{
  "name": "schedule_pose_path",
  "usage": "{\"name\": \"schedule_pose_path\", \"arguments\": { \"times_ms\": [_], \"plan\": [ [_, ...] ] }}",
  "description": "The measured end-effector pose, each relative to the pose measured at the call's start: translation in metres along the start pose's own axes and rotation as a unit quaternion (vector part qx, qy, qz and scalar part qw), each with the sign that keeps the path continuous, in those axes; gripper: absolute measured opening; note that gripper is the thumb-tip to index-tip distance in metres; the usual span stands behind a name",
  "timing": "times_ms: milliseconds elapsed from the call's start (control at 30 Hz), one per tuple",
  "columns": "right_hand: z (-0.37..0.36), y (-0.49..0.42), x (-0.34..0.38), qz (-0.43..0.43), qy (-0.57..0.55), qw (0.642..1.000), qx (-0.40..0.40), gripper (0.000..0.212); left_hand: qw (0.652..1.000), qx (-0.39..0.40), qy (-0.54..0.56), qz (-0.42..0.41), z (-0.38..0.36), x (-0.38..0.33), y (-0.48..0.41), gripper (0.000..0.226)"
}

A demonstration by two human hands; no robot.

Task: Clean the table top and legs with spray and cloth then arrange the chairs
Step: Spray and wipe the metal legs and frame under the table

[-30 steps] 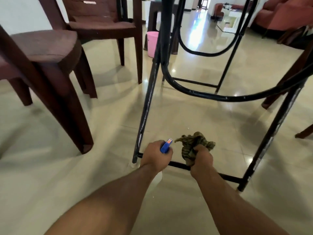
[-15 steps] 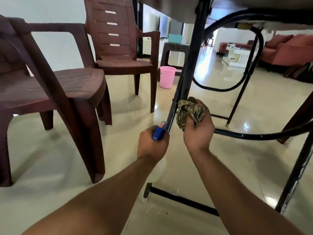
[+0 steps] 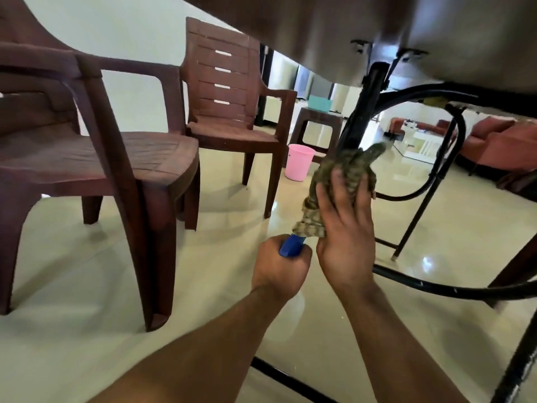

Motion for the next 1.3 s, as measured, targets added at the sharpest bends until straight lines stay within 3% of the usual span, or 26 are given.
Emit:
{"name": "schedule_pose_path", "arguments": {
  "times_ms": [67,167,267,400,500,567,733,900,1033,1067,1133,1167,1200,1233,1300],
  "plan": [
    [-0.020,0.013,-0.006,0.012,0.076,0.994,0.079,0.082,1.000,-0.005,-0.018,0.002,0.015,0.005,0.002,0.025],
    [-0.045,0.037,-0.004,0.059,0.132,0.973,0.178,0.073,0.999,-0.008,-0.035,0.017,0.035,0.015,0.000,0.021],
    [-0.040,0.029,0.004,0.052,0.148,0.971,0.181,0.072,0.999,-0.011,-0.024,0.028,0.043,0.021,-0.001,0.014],
    [-0.028,-0.004,0.018,0.011,0.167,0.974,0.154,0.065,0.999,-0.017,0.013,0.029,0.040,0.020,-0.004,0.022],
    [-0.053,0.008,0.030,0.038,0.144,0.947,0.286,0.062,0.999,-0.022,0.038,0.030,0.039,0.021,-0.006,0.031],
    [-0.059,0.016,0.031,0.034,0.112,0.938,0.326,0.066,0.999,-0.025,0.043,0.018,0.043,0.022,-0.008,0.029],
    [-0.048,0.003,0.030,-0.003,0.191,0.948,0.254,0.072,0.999,-0.030,0.034,0.026,0.058,0.021,-0.011,0.022],
    [-0.086,0.027,0.048,0.055,0.089,0.929,0.354,0.064,0.999,-0.017,0.034,0.028,0.062,0.029,-0.011,0.019],
    [-0.073,0.038,0.027,0.015,0.119,0.965,0.232,0.075,0.998,-0.030,0.039,0.028,0.069,0.029,-0.013,0.019],
    [-0.070,0.049,0.025,0.002,0.082,0.976,0.199,0.074,0.999,-0.029,0.036,0.024,0.068,0.029,-0.013,0.019],
    [-0.066,0.077,0.023,-0.076,-0.099,0.983,0.136,0.066,0.999,-0.014,0.034,0.026,0.063,0.031,-0.012,0.017],
    [-0.066,0.092,0.015,-0.162,-0.210,0.960,0.086,0.059,0.999,-0.005,0.033,0.028,0.060,0.034,-0.011,0.015],
    [-0.071,0.108,0.002,-0.282,-0.319,0.905,0.014,0.047,0.999,0.002,0.032,0.032,0.056,0.038,-0.010,0.015],
    [-0.082,0.129,-0.013,-0.429,-0.407,0.803,-0.065,0.035,0.999,0.009,0.030,0.038,0.053,0.042,-0.010,0.016],
    [-0.116,0.167,-0.019,-0.651,-0.507,0.550,-0.130,0.021,0.998,0.019,0.033,0.052,0.048,0.050,-0.009,0.020]
  ]
}}
Point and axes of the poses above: each hand's wrist, its own y-axis away from the middle knuckle, its own z-axis out of the back of the hand, x = y × z, the point moved 9 cm from there along -y, towards the middle knuckle, and after that the axes turned 2 degrees about z, right-handed, at the moved point
